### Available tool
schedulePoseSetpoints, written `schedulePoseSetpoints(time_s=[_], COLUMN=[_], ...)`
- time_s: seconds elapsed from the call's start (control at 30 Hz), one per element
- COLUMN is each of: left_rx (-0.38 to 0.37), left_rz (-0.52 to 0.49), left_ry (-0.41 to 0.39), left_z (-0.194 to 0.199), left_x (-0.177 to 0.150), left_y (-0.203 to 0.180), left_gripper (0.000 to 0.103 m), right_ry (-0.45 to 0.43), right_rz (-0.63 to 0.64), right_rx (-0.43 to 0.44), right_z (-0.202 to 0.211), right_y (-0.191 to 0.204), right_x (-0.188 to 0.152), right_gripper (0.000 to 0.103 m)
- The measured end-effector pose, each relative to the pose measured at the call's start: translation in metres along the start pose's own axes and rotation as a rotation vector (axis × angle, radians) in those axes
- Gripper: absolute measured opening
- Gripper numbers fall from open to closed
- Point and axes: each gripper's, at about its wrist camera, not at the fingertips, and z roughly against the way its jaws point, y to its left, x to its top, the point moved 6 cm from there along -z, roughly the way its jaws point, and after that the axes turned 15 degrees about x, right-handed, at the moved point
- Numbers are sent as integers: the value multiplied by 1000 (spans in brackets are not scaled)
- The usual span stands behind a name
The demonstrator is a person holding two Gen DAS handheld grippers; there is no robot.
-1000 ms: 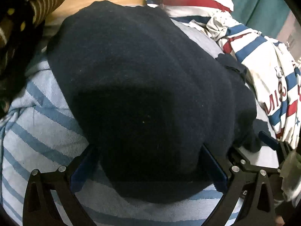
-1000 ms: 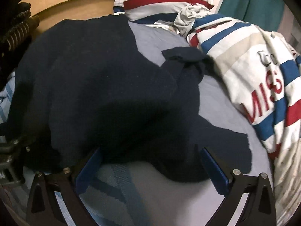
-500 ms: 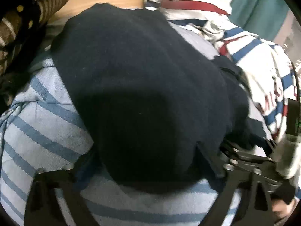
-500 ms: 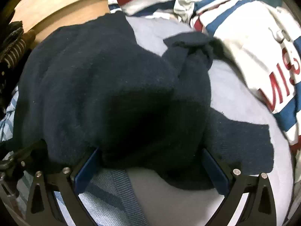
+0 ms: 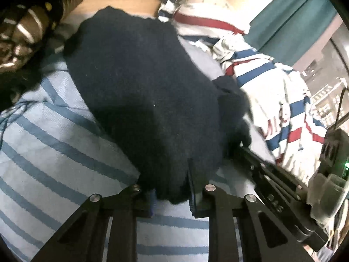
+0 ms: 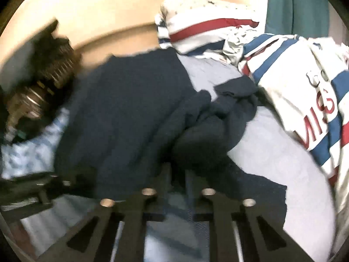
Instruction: Fold clothes
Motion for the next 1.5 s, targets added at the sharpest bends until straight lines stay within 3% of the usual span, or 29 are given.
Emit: schedulePoseSetpoints(time_s=[0.1,0.17,0.23,0.33,0.43,0.47,0.57,0.63,0.73,0.8,0.87,0.9,0.93,0.97,1.0,1.07,1.13,1.33,1.37,1.47,1.5], left_rx=[-87,-134,-143,-152,-189,-199,-234,-261,-297,-313,-318,-317,-311,-305,-300,-294,-289,-319,-317,-311,-310], left_rz=[71,136,201,273,298,299,285,275,263,257,254,254,255,256,256,231,196,236,241,254,259], left_ry=[-4,17,40,50,58,61,79,103,142,162,181,190,199,207,215,218,214,251,254,263,267], left_z=[15,19,21,27,32,33,32,28,22,16,10,6,3,0,-3,-5,-6,-20,-21,-25,-26], left_x=[-1,-4,-9,-15,-20,-21,-24,-27,-34,-39,-44,-46,-48,-49,-50,-52,-54,-54,-55,-56,-57], left_y=[7,13,21,34,37,35,23,9,-9,-19,-26,-29,-30,-32,-33,-35,-38,-46,-46,-48,-49], left_gripper=[23,36,85,86,86,86,86,86,86,86,86,86,86,86,86,86,86,86,86,86,86], right_ry=[6,23,39,47,16,8,8,34,84,118,113,111,108,101,93,56,-1,24,35,64,72], right_rz=[21,41,30,-57,-195,-208,-168,-116,-67,-52,-95,-116,-137,-158,-178,-245,-221,-162,-165,-111,-92], right_rx=[153,209,189,101,71,52,-20,-48,-105,-146,-122,-110,-99,-72,-46,33,94,226,231,124,87], right_z=[12,16,13,11,24,28,33,27,7,-7,-16,-21,-26,-23,-20,-6,17,48,49,49,48], right_y=[33,50,48,19,-17,-24,-39,-41,-49,-60,-71,-76,-81,-83,-84,-84,-69,-28,-26,-36,-42], right_x=[-7,-13,-22,-33,-42,-42,-42,-40,-34,-33,-35,-36,-37,-35,-34,-33,-34,-60,-64,-71,-72], right_gripper=[3,3,3,6,9,13,50,50,64,81,82,81,73,33,15,8,6,3,2,3,9])
